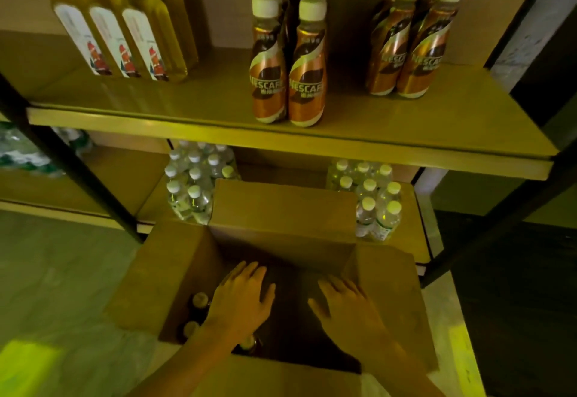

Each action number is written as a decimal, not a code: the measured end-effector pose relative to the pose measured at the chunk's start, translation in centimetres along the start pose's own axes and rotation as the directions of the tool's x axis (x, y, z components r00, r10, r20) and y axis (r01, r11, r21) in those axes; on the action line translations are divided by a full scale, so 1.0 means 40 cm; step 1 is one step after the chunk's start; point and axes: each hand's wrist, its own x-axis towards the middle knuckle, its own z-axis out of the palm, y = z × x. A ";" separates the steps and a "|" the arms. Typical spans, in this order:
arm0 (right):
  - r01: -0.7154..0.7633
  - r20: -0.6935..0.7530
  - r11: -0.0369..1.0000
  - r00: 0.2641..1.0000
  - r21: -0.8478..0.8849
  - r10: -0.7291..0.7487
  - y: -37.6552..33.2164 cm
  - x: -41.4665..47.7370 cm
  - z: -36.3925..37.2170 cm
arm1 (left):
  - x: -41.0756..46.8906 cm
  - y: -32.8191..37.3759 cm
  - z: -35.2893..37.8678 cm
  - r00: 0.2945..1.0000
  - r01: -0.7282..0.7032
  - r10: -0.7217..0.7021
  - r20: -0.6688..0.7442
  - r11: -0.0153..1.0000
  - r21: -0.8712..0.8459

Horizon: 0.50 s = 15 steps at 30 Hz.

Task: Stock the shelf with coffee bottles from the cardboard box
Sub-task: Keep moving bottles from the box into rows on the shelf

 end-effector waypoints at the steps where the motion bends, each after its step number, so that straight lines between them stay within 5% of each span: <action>1: 0.008 0.037 1.000 0.999 -0.005 -0.008 -0.007 0.007 0.018 | 0.003 -0.020 0.008 1.000 0.003 -0.003 0.029 1.000 0.007; 7: 0.063 0.269 0.997 0.961 0.036 -0.070 -0.045 0.065 0.120 | 0.046 -0.152 0.035 0.968 -0.033 0.020 0.250 0.998 0.049; 15: 0.102 0.503 0.995 0.859 0.017 -0.096 -0.111 0.153 0.238 | 0.093 -0.225 0.049 0.837 -0.059 0.001 0.547 0.994 0.088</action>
